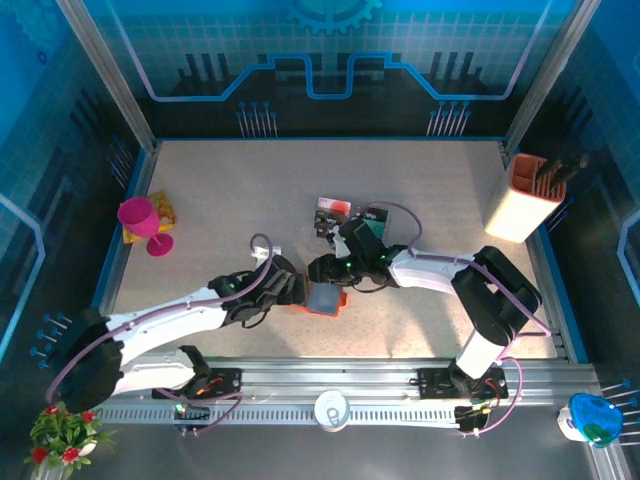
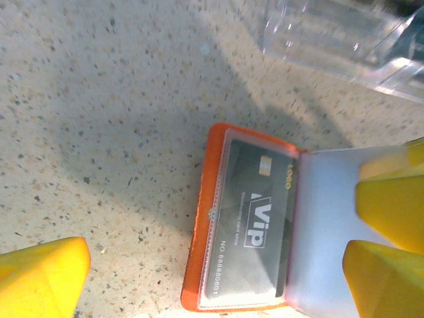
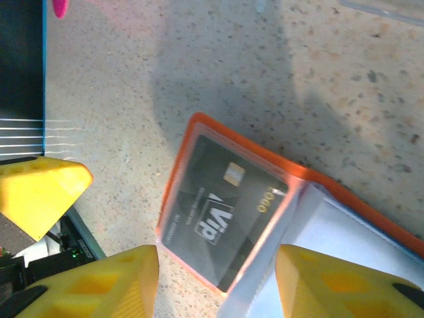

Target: Put the credit cards into the card holder

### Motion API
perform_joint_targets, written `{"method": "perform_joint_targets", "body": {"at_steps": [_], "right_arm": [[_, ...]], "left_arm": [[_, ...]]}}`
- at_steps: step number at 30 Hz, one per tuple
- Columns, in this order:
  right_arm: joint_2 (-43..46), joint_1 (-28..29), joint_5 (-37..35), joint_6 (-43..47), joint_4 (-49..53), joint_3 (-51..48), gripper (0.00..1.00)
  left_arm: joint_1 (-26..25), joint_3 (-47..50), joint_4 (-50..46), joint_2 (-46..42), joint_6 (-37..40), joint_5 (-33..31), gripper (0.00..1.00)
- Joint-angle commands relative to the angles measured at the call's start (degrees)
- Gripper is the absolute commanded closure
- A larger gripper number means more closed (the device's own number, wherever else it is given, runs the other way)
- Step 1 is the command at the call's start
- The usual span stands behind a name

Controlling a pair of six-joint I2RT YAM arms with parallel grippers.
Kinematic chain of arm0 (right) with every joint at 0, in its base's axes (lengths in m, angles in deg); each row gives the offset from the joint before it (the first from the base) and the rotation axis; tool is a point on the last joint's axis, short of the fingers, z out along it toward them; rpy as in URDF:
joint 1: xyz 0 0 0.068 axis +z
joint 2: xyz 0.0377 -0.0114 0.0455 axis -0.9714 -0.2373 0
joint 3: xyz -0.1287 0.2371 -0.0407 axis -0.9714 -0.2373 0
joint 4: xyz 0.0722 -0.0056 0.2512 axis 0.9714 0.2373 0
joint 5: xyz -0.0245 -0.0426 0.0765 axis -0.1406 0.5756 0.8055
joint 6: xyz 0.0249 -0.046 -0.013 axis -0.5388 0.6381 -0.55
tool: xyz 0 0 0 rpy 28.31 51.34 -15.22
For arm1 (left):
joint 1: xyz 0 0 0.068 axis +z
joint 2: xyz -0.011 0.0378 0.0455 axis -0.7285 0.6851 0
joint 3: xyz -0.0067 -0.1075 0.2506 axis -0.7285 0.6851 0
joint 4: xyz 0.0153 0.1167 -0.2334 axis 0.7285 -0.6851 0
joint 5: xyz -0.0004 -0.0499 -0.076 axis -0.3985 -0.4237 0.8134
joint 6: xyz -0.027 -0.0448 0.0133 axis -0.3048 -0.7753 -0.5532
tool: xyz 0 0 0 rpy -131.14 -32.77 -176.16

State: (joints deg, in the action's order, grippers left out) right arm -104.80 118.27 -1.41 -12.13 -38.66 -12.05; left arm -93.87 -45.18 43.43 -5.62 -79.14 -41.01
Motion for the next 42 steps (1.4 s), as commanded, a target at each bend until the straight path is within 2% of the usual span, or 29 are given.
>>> {"method": "perform_joint_targets", "body": {"at_steps": [1, 9, 23, 33, 42], "right_arm": [[-0.7, 1.7, 1.1, -1.0, 0.0, 3.0, 0.48], [-5.2, 3.1, 1.0, -2.1, 0.0, 6.9, 0.48], [-11.6, 2.8, 3.6, -5.5, -3.5, 8.9, 0.48], [-9.8, 1.8, 4.8, -7.9, -7.7, 6.8, 0.48], [-5.7, -0.4, 5.7, -8.4, -10.2, 4.2, 0.48]], "left_arm": [[0.8, 1.6, -0.9, -3.6, -1.9, -2.0, 0.01], [2.2, 4.7, -1.4, -7.7, -2.9, -2.0, 0.01], [2.8, 6.3, 0.3, -7.0, -2.3, -1.0, 0.01], [2.9, 4.9, 4.1, -0.5, -0.4, 0.3, 0.01], [3.0, 0.8, 4.9, 9.1, 0.6, -2.1, 0.01]]}}
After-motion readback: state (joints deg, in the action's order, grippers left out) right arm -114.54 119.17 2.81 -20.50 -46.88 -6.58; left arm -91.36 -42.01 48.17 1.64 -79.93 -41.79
